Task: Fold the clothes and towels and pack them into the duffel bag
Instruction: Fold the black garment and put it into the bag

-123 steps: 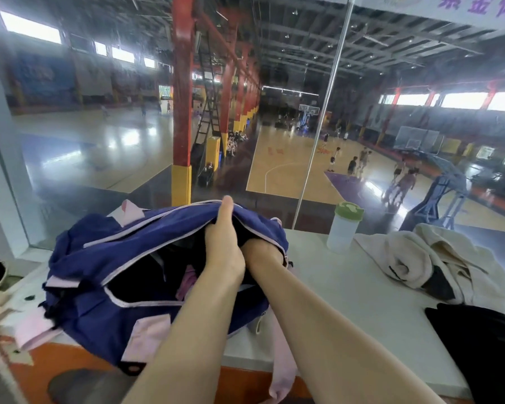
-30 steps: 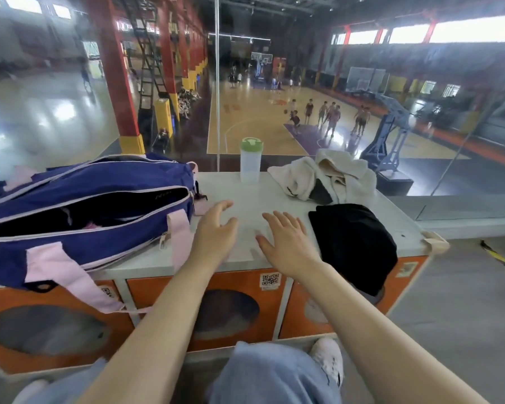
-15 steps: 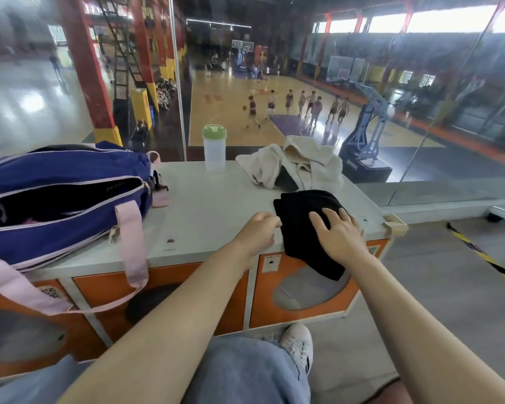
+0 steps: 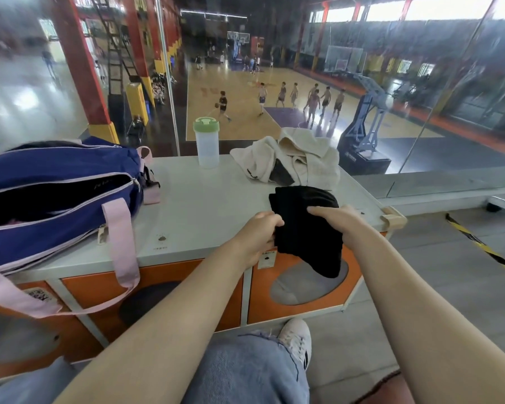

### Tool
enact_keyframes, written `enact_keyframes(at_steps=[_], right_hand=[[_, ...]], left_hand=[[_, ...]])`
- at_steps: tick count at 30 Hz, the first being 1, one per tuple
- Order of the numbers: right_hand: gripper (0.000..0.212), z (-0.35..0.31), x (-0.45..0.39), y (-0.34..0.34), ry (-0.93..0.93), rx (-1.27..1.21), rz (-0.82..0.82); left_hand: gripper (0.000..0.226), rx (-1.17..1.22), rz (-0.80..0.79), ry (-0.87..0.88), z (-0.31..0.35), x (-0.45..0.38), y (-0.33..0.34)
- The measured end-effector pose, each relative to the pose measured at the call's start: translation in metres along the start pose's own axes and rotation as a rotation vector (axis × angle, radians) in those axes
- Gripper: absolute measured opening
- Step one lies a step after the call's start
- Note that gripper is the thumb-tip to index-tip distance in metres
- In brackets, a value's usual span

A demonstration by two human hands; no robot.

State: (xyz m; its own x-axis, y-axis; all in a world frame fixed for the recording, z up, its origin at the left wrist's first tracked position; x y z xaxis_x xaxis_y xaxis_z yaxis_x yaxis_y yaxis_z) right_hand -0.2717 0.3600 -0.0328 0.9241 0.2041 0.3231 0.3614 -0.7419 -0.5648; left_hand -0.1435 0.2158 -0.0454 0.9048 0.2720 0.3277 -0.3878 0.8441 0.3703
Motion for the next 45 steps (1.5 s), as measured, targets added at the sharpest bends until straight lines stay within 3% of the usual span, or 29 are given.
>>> enact_keyframes(at_steps=[4,9,15,25,29,32,38,42,45], right_hand=[[0.082,-0.006,0.002,0.002,0.02,-0.15,-0.08],[0.055,-0.019,0.014,0.006,-0.107,-0.242,-0.132],[0.059,-0.044,0.035,0.021,-0.188,-0.281,-0.193],[0.051,-0.106,0.075,0.073,-0.288,-0.389,-0.305],[0.045,-0.134,0.091,0.1,-0.297,-0.393,-0.358],[0.042,-0.15,0.103,0.123,-0.307,-0.362,-0.41],[0.039,-0.175,0.12,0.168,-0.352,-0.282,-0.522],[0.036,-0.182,0.126,0.188,-0.366,-0.264,-0.572],[0.041,-0.183,0.125,0.2,-0.374,-0.261,-0.603]], left_hand=[[0.045,0.009,0.015,0.014,0.0,0.001,-0.006],[0.054,0.021,0.028,0.025,0.005,0.01,-0.015],[0.057,-0.016,0.027,0.034,0.018,0.029,-0.038],[0.042,0.043,0.162,0.175,0.071,0.064,-0.129],[0.036,0.18,0.29,0.313,0.099,0.084,-0.176],[0.017,0.373,0.404,0.367,0.107,0.1,-0.206],[0.009,0.835,0.622,0.441,0.132,0.13,-0.268],[0.043,0.821,0.787,0.5,0.146,0.14,-0.301],[0.041,0.87,0.725,0.554,0.156,0.138,-0.306]])
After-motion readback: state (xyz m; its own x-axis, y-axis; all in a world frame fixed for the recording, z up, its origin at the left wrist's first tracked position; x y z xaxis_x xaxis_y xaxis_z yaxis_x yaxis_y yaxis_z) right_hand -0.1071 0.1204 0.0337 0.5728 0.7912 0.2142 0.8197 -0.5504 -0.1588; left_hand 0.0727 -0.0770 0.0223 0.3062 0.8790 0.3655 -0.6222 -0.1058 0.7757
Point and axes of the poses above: each hand's wrist, its own x-axis away from the middle knuckle, its own y-axis out of the palm, z = x × y, the point moved 3 cm from there along -x, towards the middle knuckle, and after that the axes turned 14 degrees about x, right-handed, at the moved point
